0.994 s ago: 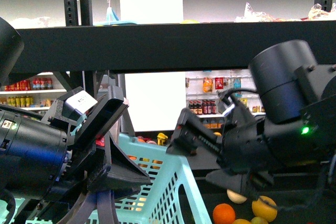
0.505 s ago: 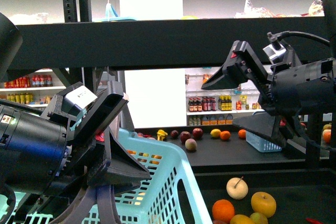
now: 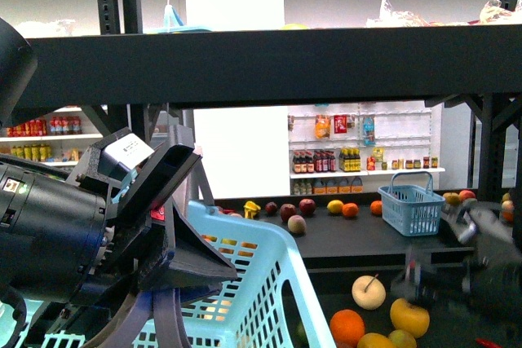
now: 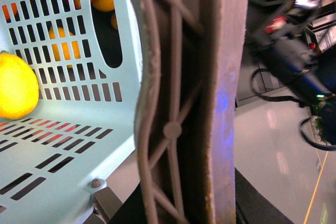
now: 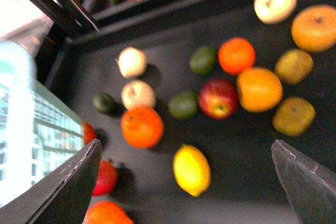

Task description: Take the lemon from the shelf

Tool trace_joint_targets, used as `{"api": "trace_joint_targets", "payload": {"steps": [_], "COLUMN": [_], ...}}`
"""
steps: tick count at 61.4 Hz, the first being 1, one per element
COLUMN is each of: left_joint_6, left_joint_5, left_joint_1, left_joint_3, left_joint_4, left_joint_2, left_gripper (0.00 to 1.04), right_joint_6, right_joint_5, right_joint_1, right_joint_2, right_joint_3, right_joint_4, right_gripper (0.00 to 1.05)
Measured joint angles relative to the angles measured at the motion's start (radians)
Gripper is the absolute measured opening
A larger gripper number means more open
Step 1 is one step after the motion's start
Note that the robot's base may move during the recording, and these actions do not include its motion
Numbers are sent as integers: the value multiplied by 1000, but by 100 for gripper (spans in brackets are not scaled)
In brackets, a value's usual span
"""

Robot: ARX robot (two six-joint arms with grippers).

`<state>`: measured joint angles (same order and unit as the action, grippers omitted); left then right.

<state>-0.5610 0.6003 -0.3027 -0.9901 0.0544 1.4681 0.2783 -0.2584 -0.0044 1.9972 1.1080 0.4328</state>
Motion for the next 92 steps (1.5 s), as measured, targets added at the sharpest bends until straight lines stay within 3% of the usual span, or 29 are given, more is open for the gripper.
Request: {"api": "trace_joint_targets", "payload": {"steps": [27,41,62,92], "left_joint_6": [0,0,0,0], "left_joint_5": [-2,-2,-2,-2], "left_joint_1": [0,0,0,0], "left_joint_3": [0,0,0,0], "left_joint_4": [0,0,0,0], "left_joint_2": [0,0,0,0], "left_gripper": [17,17,17,17], "right_joint_6": [-309,-378,-392,-351], "right_joint_5": [135,196,215,259], "right_joint_1": [162,187,217,236], "right_joint_2": [491,652,811,918], "right_joint_3": [275,457,689,852], "right_joint_4": [-64,-122,-195,-268], "right_gripper": [97,97,97,97]}}
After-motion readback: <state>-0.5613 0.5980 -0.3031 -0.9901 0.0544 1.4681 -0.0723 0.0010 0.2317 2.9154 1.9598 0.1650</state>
